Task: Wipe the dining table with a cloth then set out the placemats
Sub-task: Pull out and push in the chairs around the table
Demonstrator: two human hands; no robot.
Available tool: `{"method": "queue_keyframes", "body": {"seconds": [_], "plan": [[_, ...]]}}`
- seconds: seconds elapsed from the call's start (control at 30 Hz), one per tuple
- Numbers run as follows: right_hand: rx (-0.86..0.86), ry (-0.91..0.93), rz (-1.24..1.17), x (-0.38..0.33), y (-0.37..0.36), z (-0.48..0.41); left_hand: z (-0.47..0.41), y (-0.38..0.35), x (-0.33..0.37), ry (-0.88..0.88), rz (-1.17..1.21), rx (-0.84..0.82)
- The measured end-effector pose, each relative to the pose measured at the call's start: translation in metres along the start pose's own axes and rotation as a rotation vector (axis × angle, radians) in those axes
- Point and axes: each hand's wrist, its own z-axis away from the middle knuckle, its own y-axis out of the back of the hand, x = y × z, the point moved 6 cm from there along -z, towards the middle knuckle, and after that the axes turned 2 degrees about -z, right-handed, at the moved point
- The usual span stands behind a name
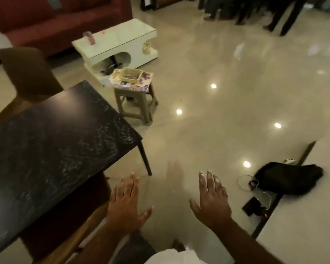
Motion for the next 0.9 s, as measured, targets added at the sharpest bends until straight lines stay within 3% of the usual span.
{"method": "queue_keyframes", "body": {"seconds": [0.4, 0.9], "plan": [[0.094, -0.178, -0.076, 0.106, 0.070, -0.130, -0.199, 0.075, 0.119, -0.192, -0.069, 0.070], [0.165, -0.148, -0.024, 0.141, 0.188, -0.422, -0.488, 0.225, 0.145, -0.222, -0.036, 0.154]]}}
